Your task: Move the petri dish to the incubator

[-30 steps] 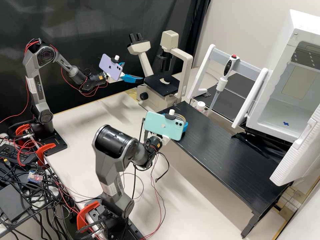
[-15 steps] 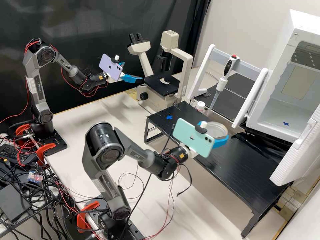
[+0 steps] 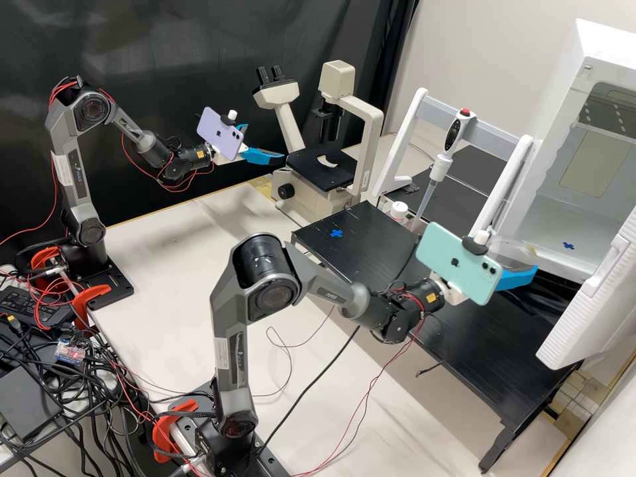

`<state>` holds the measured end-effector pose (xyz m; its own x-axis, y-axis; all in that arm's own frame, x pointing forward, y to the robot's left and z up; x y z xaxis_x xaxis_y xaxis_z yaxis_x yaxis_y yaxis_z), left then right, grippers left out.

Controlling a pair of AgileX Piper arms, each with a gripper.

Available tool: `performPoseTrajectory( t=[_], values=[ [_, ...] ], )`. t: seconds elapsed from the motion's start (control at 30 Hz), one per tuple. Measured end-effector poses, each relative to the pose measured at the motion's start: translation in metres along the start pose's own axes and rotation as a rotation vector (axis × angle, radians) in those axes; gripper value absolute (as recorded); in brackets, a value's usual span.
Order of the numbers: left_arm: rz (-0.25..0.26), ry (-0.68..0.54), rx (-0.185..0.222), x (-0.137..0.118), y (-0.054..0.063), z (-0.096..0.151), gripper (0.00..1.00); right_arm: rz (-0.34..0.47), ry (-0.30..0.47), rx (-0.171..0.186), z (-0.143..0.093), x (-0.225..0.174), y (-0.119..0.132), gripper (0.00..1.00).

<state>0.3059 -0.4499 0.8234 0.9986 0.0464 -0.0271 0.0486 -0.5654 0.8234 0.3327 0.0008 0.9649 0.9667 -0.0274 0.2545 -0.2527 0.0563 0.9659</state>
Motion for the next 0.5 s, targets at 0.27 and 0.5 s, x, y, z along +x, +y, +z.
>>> performPoseTrajectory(
  t=[0.27,0.5],
  values=[
    [0.000,0.000,0.000,0.000,0.000,0.000,1.00,0.014,-0.052,0.045,-0.004,0.062,0.009,0.00],
    [0.000,0.000,0.000,0.000,0.000,0.000,1.00,-0.010,-0.069,0.035,-0.010,0.116,0.009,0.00]
  ],
)
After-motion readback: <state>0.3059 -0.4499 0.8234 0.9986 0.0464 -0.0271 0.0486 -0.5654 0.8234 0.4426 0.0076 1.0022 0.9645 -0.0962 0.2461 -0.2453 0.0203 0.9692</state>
